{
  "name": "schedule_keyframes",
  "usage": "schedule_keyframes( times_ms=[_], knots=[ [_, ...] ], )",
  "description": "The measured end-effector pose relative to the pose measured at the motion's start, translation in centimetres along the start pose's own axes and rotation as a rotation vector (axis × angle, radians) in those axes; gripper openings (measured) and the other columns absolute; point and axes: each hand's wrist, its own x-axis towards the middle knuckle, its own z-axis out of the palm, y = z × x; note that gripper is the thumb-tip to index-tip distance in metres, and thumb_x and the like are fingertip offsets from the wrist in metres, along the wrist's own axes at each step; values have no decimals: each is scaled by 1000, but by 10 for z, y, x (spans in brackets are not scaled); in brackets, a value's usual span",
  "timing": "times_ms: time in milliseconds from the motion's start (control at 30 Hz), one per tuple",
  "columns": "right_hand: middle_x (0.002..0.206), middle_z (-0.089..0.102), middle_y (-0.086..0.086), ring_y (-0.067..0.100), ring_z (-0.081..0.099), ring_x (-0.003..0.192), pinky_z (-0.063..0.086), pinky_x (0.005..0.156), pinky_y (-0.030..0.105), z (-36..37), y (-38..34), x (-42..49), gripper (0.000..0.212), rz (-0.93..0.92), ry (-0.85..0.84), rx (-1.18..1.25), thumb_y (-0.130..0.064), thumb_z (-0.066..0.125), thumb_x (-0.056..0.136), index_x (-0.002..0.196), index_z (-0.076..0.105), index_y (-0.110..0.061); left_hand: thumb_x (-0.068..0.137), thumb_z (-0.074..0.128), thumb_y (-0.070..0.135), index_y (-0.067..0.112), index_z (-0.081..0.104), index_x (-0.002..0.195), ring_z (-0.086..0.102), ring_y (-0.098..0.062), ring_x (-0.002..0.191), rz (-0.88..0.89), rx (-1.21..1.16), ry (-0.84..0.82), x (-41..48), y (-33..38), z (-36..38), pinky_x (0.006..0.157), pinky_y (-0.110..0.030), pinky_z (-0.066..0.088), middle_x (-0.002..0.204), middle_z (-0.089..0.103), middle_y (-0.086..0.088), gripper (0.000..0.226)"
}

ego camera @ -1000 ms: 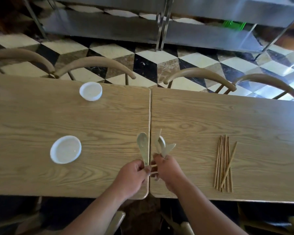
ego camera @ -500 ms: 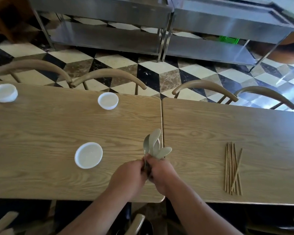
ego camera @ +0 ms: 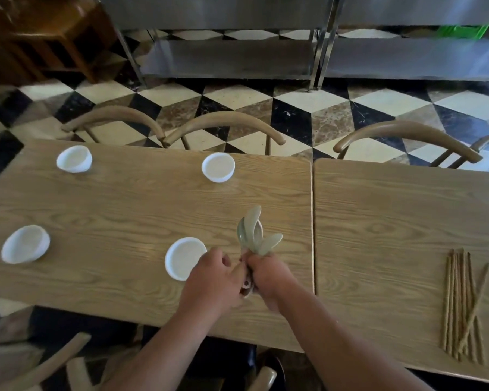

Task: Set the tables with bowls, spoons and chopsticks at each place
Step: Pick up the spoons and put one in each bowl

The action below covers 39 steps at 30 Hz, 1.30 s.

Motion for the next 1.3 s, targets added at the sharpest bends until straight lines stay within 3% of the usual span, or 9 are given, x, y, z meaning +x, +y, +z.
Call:
schedule_keyframes(
  times_ms=[133, 267, 433, 600, 767, 933, 1067, 1200, 1300],
  knots=[
    [68, 70, 3, 17, 63, 57, 56, 60, 37, 14, -15, -12, 30, 22, -236, -106, -27, 53, 109, 99, 73, -7, 90, 65, 73, 14, 77, 117, 76, -31, 106, -234, -696, -349, 13, -12, -17, 96, -49, 62, 107, 81, -14, 66],
    [70, 69, 6, 18, 63, 58, 53, 59, 36, 37, -26, -14, 32, 24, -364, -165, -23, 50, 109, 92, 70, -4, 85, 77, 56, 3, 76, 119, 57, -42, 82, -296, -1053, -420, 19, -30, -27, 58, -39, 53, 86, 63, -19, 63],
    [99, 77, 17, 29, 74, 85, 64, 72, 40, 77, -26, -11, 38, 47, -427, -127, -33, 59, 108, 123, 70, -1, 100, 68, 47, 11, 79, 111, 68, -34, 83, -253, -1124, -369, 29, -69, -50, 74, -43, 51, 91, 73, -16, 39],
    [99, 77, 24, 35, 75, 85, 66, 80, 47, 140, -15, -8, 44, 69, -301, -131, -36, 56, 109, 122, 68, 5, 106, 59, 43, 6, 70, 98, 61, -19, 47, -270, -1106, -390, 43, -115, -90, 48, -27, 44, 66, 66, -11, 40],
    [82, 75, 10, 26, 67, 62, 57, 63, 34, 203, -3, -3, 36, 60, -73, -275, -31, 46, 113, 107, 73, -8, 108, 61, 33, 2, 69, 105, 79, -21, 63, -314, -1064, -314, 59, -172, -155, 85, -47, 60, 74, 78, -8, 32],
    [77, 58, 3, 20, 60, 55, 50, 49, 29, 215, -7, -6, 38, 16, 200, -664, -48, 48, 109, 108, 64, -13, 105, 65, 39, 13, 61, 86, 49, -13, 49, -384, -1054, -454, 80, -203, -176, 47, -27, 48, 63, 52, 1, 32],
    [76, 61, 2, 22, 58, 66, 44, 63, 32, 195, -2, -5, 63, 23, 280, -961, -71, 42, 102, 91, 64, -12, 105, 65, 40, 13, 62, 89, 45, -11, 52, -365, -986, -526, 77, -203, -162, 45, -24, 42, 61, 50, 3, 32],
    [113, 70, 14, 34, 65, 103, 45, 81, 33, 163, 5, 12, 43, 31, 332, -968, -36, 37, 111, 118, 69, -8, 106, 63, 39, 13, 63, 90, 46, -12, 54, -373, -937, -521, 77, -210, -147, 54, -27, 41, 59, 51, 4, 30],
    [91, 66, 7, 27, 61, 82, 44, 64, 29, 146, 5, 31, 25, 13, 315, -1034, -19, 45, 106, 109, 68, -9, 105, 64, 40, 12, 64, 92, 47, -13, 55, -394, -891, -478, 80, -216, -142, 57, -28, 41, 61, 51, 4, 31]
  ],
)
